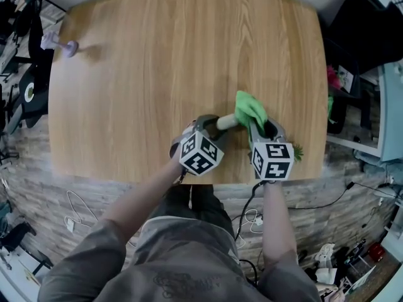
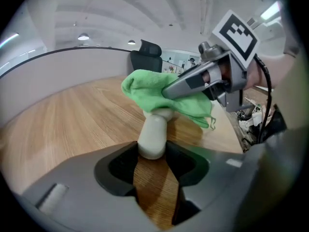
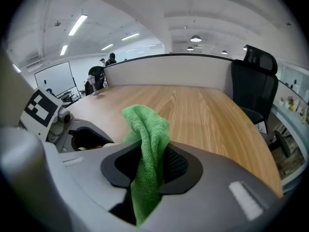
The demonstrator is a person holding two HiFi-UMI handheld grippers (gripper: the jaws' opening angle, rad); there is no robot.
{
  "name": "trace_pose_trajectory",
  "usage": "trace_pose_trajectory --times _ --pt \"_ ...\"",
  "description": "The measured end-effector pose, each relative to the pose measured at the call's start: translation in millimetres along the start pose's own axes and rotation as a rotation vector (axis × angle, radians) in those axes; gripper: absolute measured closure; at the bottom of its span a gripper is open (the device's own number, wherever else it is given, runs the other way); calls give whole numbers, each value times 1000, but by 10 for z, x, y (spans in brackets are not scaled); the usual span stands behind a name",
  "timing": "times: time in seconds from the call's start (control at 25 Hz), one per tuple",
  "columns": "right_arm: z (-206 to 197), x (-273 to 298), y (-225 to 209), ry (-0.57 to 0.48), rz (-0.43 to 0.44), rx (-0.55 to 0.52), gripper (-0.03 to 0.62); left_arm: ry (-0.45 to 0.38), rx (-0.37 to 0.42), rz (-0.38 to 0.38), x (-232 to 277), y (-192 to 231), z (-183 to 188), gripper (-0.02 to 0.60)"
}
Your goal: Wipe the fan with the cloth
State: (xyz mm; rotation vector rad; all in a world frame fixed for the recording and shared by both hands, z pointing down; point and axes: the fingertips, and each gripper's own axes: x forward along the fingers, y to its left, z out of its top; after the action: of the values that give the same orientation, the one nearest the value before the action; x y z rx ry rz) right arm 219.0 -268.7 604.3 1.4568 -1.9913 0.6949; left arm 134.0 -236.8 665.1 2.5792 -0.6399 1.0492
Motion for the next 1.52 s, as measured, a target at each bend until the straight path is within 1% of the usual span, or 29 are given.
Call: trace_pose_trajectory --times 0.12,0.24,0.4,0.44,0.52,0.64,0.76,0.88,1.04,1.08,1.12,1.2,1.28,1.4,1.52 --pt "-19 35 286 -12 63 16 491 1 4 1 11 -14 7 399" --pt "-43 31 502 -10 118 -3 491 2 -1 -5 15 -24 17 399" --pt "-200 51 857 61 278 -47 491 3 13 8 16 -20 8 399" --pt "-231 52 901 71 295 -60 491 2 19 12 18 -25 6 400" --pt "-250 45 878 83 296 -64 491 0 28 16 18 -31 6 400" --pt "-179 35 650 80 246 -24 491 -2 28 14 3 -13 -4 400" --pt "-69 2 293 38 161 38 491 -1 24 1 9 -16 -8 400" --pt "-71 -37 -49 36 71 73 490 1 19 -10 8 -27 -11 400" --pt "-69 -66 -430 19 -117 99 491 3 25 -9 1 -26 -18 402" --pt "-75 -54 -442 14 -132 100 491 3 26 -8 2 -26 -19 402" --pt "-73 -41 -405 6 -126 102 491 3 26 -8 2 -27 -19 402" --pt "-44 -23 -226 -15 -87 81 491 4 24 -11 4 -28 -15 402" --pt "-31 0 39 -15 -33 27 491 5 21 -14 0 -21 -12 402" --pt "-72 46 470 8 82 -53 491 6 20 -13 -8 -12 -18 402" --pt "-177 77 848 66 224 -116 491 5 22 -12 -5 -5 -21 402"
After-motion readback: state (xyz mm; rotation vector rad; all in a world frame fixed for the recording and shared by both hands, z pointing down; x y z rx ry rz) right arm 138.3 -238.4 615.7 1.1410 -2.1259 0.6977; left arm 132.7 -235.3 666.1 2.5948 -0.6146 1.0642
